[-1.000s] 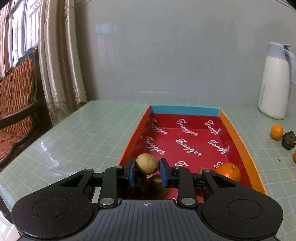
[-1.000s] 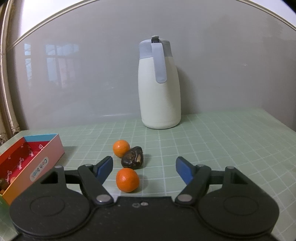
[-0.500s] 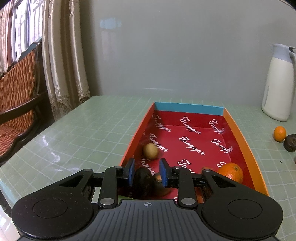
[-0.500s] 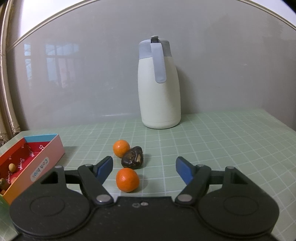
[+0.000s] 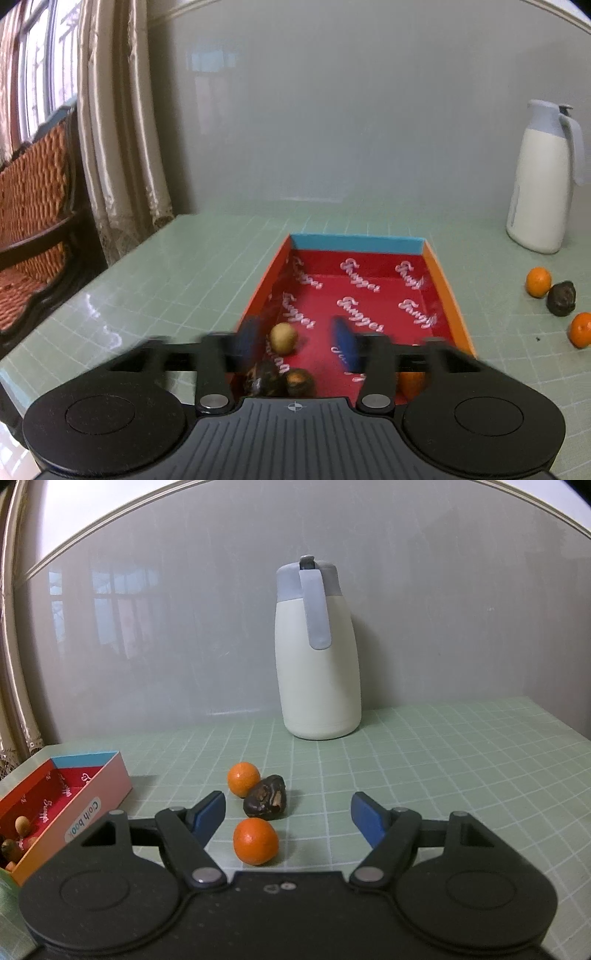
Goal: Organize fruits
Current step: 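Open the left tool to drop the beige fruit into the box, then lift the open left tool away from the box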
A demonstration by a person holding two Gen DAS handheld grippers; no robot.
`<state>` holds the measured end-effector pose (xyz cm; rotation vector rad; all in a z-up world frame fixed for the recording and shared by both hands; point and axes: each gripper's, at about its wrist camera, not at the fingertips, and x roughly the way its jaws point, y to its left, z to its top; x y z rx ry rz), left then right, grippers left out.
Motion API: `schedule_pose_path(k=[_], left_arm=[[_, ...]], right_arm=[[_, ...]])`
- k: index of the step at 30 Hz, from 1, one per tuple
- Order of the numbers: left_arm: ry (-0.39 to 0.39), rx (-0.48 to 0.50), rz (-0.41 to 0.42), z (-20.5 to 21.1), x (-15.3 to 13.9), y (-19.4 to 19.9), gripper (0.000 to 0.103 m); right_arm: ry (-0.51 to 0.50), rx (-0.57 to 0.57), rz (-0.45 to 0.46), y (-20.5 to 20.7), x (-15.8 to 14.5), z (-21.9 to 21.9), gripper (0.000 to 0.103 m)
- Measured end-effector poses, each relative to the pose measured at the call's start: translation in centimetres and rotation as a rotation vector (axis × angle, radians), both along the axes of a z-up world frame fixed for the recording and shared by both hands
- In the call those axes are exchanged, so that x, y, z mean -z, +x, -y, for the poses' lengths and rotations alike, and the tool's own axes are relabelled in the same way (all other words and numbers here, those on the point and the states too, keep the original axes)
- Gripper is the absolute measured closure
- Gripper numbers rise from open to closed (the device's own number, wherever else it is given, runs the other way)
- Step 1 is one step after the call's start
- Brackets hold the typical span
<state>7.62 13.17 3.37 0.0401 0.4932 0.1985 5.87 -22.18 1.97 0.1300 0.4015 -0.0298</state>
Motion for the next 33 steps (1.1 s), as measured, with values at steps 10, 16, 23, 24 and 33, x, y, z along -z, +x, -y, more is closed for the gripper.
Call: schedule_pose_path(k=[10,16,23,24,33], left_arm=[[0.061,0.055,0.057,3.4,-1.7,-1.2,0.011],[0.091,0.113,0.071,6.2,-2.0,-1.8,0.004],[0.087,0.188,0.062,9.4,-2.1,-2.7,0.001],[0.087,0.198,0.061,9.8,-2.1,-2.8,0.001],[0.077,0.292,0.029,13.7,-1.1,-4.6,0.000]], right_arm=[[0.007,0.011,0.005,-0.4,-0.2,1.0,0.028],[0.019,0.035,0.007,-1.0,-0.4,2.3,0.028],[0.027,0.065,0.010,-2.0,-0.4,4.0,0.028],[0.028,0.067,0.010,-2.1,-0.4,4.3,0.028],[0.038,0.057,-0.001,-3.6,0.0,6.3,0.028]])
